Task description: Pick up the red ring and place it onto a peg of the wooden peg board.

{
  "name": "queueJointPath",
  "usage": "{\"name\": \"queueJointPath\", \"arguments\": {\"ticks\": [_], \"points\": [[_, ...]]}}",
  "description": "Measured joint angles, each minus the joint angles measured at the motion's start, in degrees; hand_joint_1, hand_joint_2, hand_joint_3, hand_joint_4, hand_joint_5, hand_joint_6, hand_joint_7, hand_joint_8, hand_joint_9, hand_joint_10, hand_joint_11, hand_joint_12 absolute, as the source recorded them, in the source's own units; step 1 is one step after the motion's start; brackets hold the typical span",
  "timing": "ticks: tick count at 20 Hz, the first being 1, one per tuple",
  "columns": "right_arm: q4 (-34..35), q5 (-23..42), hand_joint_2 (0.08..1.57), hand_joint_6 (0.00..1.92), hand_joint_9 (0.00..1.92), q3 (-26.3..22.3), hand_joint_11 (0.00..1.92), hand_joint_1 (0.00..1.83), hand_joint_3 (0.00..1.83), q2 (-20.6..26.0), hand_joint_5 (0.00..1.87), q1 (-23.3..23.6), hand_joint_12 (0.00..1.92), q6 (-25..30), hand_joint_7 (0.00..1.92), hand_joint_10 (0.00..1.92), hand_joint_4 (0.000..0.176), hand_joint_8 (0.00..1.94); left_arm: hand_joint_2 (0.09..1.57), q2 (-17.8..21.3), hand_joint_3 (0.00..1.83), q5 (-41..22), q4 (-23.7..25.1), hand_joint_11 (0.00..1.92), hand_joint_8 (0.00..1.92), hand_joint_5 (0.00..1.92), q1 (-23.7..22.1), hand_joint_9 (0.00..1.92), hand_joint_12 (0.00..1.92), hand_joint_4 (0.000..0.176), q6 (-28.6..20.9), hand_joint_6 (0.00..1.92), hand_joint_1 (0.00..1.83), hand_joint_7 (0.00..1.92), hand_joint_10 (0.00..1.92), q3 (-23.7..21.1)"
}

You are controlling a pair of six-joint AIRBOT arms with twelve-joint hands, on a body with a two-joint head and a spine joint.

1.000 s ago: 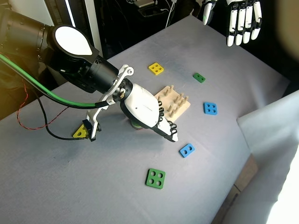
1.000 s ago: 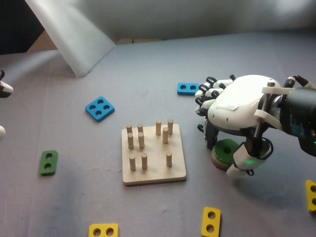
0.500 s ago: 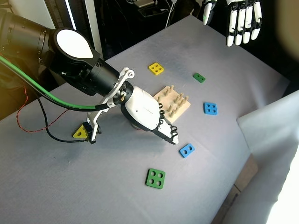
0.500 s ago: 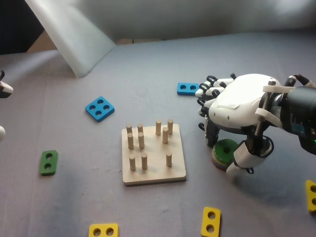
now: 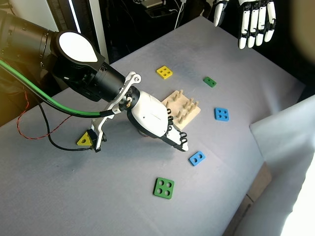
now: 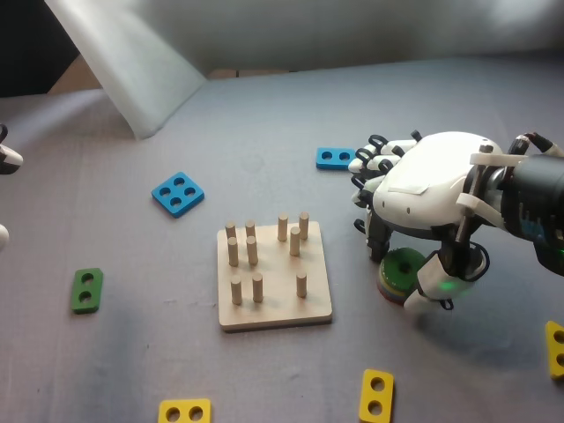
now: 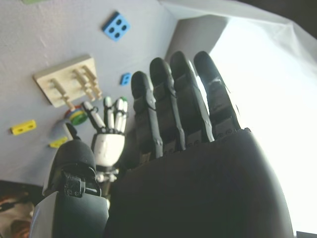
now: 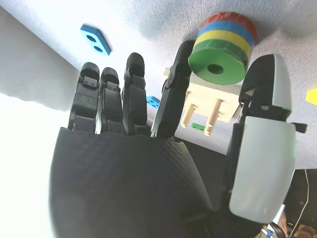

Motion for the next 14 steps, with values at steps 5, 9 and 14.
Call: {"name": "queueJointPath", "arguments": {"ticks": [5, 9, 14], "points": [[-0.1, -0.1, 0.86, 0.01, 0.00, 0.0, 0.00, 0.84, 0.00, 0.0, 0.83, -0.1, 0.00, 0.0, 0.31, 0.00, 0.159, 0.01, 1.26, 0.0, 0.00, 0.0, 0.0, 0.00, 0.00, 0.49, 0.0, 0.36, 0.65, 0.000, 0.0, 0.00, 0.00, 0.48, 0.00, 0.1], [-0.1, -0.1, 0.89, 0.04, 0.00, 0.0, 0.00, 0.83, 0.01, 0.0, 0.92, -0.1, 0.00, 0.0, 0.22, 0.00, 0.169, 0.00, 1.26, 0.0, 0.00, 0.0, 0.0, 0.00, 0.00, 0.49, 0.0, 0.36, 0.65, 0.000, 0.0, 0.00, 0.00, 0.48, 0.00, 0.1], [0.0, -0.1, 0.99, 0.45, 0.04, 0.0, 0.00, 1.10, 0.00, 0.1, 1.29, -0.2, 0.00, 0.2, 0.18, 0.01, 0.176, 0.00, 1.26, 0.0, 0.00, 0.0, 0.0, 0.00, 0.00, 0.51, 0.0, 0.38, 0.67, 0.000, 0.0, 0.00, 0.00, 0.50, 0.00, 0.1]]}}
